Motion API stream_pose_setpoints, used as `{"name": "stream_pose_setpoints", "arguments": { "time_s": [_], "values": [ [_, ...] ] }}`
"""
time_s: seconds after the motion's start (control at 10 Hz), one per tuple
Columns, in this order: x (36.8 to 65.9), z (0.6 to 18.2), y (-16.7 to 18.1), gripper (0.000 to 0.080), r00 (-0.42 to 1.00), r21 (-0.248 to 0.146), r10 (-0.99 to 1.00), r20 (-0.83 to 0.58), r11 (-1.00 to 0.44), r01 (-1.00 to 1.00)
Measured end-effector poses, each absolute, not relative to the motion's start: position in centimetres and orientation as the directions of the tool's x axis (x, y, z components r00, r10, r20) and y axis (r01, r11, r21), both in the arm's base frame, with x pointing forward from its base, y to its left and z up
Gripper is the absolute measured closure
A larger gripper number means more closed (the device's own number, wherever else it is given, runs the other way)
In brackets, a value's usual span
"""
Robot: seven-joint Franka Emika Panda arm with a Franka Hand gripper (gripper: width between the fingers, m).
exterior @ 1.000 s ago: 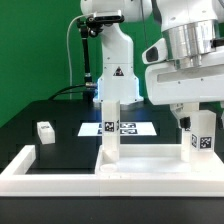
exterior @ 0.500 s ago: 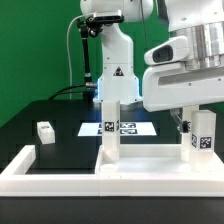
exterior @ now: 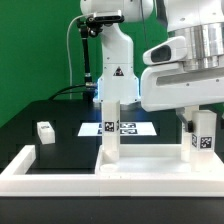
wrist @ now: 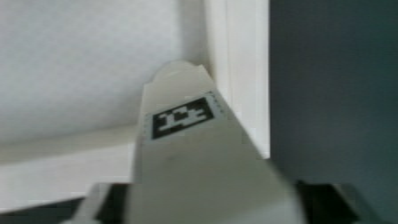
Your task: Assemble desk
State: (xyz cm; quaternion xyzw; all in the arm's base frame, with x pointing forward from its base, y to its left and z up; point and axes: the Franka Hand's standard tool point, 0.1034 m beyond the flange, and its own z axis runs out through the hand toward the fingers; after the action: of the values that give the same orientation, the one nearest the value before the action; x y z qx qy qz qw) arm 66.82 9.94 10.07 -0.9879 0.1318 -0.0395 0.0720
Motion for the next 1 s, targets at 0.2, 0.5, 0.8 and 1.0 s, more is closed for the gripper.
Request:
{"name": "stream_pose_setpoints", "arguments": {
  "time_s": [0.2,0.5,0.8,1.0],
  "values": [
    [66.75,9.92,9.31,0.0495,0.908,-0.151,-0.418,0.035,-0.9,-0.409],
    [66.73,9.87,9.07,0.0497,0.666,-0.147,-0.746,-0.014,-0.657,-0.739],
    [66.61,9.82,8.89,0.0497,0.154,-0.122,-0.981,-0.121,-0.139,-0.983],
    [66.33,9.73,8.59,0.0496,-0.004,-0.114,-0.988,-0.157,0.022,-0.993]
  ]
}}
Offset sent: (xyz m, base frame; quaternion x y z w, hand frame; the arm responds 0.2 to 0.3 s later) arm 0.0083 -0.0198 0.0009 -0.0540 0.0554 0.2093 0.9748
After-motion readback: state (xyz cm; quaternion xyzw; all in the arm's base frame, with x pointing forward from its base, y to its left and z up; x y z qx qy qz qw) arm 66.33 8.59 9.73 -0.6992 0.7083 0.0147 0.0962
